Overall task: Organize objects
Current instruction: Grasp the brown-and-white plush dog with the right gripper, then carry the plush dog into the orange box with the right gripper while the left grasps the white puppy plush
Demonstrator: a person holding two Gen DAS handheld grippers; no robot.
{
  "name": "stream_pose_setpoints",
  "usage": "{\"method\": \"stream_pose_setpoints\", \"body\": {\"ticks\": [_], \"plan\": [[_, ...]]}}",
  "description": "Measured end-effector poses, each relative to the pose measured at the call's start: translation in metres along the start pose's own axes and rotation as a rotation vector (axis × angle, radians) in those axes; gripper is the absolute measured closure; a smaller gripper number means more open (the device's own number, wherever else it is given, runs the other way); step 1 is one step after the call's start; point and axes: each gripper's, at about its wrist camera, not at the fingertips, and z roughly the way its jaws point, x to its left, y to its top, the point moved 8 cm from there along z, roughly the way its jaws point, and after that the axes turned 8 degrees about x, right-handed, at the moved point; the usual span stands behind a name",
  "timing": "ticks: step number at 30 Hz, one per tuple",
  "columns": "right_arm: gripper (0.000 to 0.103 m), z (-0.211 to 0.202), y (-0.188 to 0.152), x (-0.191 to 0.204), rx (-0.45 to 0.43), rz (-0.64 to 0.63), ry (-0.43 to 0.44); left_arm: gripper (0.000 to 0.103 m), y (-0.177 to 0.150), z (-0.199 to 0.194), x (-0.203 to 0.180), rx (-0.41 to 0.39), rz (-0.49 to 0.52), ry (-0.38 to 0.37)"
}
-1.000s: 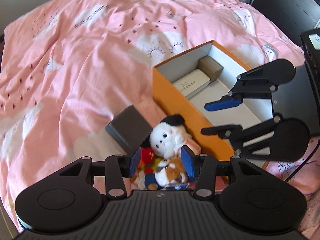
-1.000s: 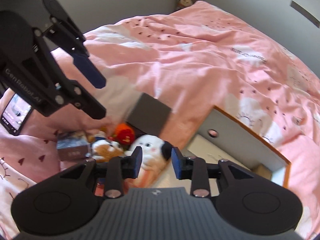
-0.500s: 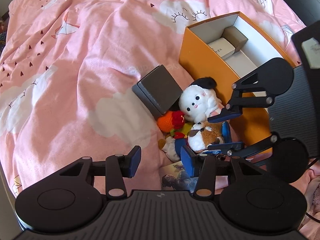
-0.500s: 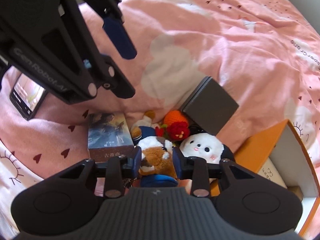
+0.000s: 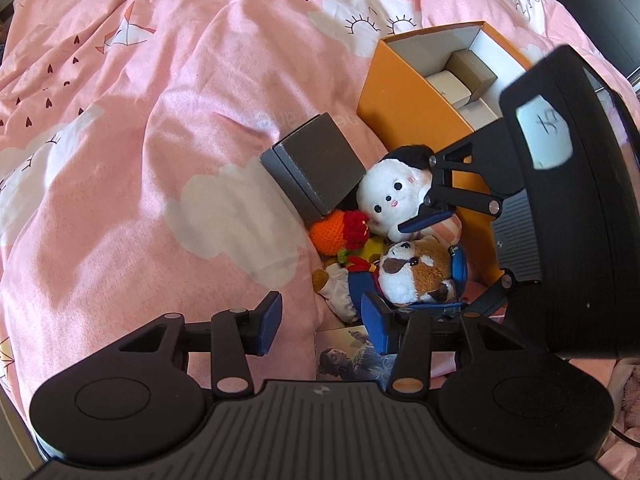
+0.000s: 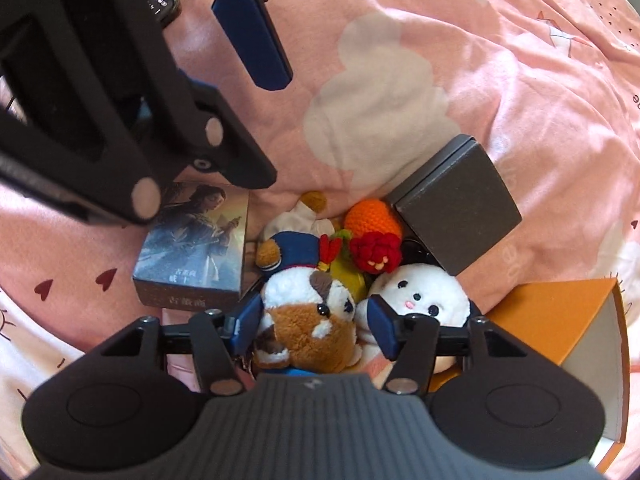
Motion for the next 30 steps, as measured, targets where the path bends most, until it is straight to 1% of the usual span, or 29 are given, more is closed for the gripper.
{"method": "stream_pose_setpoints", "body": {"ticks": [4, 7, 8, 9, 15, 21, 27, 30], "plan": [[0.038, 0.012, -0.001, -0.005, 0.041, 0.032, 0.06, 0.049, -0.004, 0.004, -0.002, 0.003, 0.005, -0.016], [0.039, 0.016, -0.004, -0.006, 0.042, 0.046, 0.069, 0.049, -0.007, 0.005, -0.004, 0.006, 0.008, -0.023], [0.045, 0.017, -0.005, -0.006, 0.039, 0.049, 0.077, 0.049, -0.008, 0.006, -0.005, 0.009, 0.008, -0.025], [0.046, 0.017, -0.006, -0.005, 0.034, 0.057, 0.083, 0.049, -0.008, 0.007, -0.005, 0.013, 0.01, -0.026], [0.05, 0.002, -0.016, 0.0, -0.006, 0.018, 0.02, 0.049, -0.011, 0.007, -0.008, 0.018, 0.015, -0.02], [0.05, -0.034, -0.03, -0.008, -0.081, 0.05, 0.001, 0.049, -0.009, -0.012, -0.011, -0.023, 0.02, -0.011], [0.05, -0.077, -0.038, -0.019, -0.195, 0.126, -0.026, 0.049, -0.004, -0.036, -0.005, -0.064, 0.002, 0.021], [0.05, -0.095, -0.043, -0.024, -0.248, 0.159, -0.053, 0.049, 0.0, -0.045, -0.005, -0.088, -0.024, 0.009]]}}
